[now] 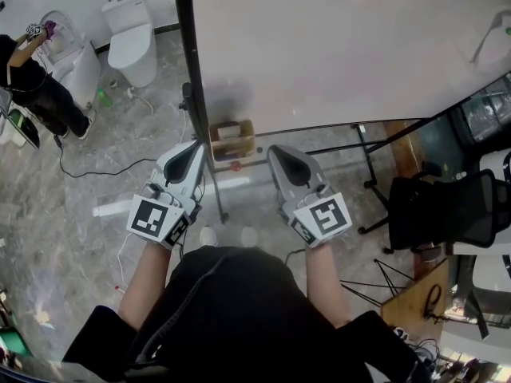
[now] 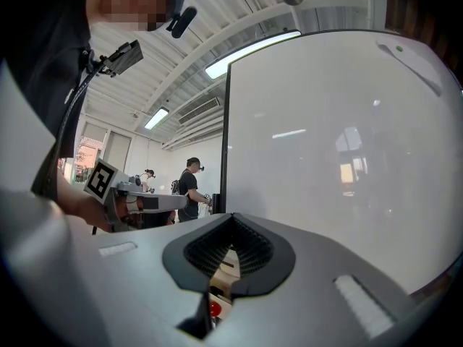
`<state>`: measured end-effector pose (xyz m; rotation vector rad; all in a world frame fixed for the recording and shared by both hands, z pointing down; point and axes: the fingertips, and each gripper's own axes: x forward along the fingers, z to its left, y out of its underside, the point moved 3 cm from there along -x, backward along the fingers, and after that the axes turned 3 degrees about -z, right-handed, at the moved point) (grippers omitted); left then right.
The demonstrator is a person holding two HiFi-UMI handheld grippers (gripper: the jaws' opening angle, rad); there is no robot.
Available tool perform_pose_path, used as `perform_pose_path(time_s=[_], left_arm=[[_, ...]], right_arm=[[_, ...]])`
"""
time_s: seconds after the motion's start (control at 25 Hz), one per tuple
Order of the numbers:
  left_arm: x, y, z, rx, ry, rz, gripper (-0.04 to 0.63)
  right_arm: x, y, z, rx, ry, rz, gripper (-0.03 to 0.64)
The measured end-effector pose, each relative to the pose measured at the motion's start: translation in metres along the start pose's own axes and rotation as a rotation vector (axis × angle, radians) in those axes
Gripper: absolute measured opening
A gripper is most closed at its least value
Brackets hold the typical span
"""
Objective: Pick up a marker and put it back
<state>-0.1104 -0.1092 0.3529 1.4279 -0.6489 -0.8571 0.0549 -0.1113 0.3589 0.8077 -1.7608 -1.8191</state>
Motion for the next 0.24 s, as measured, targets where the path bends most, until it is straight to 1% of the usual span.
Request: perform_pose_path(time_s=[0.24], left_arm=[[0.0020, -0.0036, -0.0001, -0.007, 0.000, -0.005, 0.005]], right_arm=[[-0.0007, 0.0011, -0.0003, 0.007, 0.006, 0.003, 0.009]])
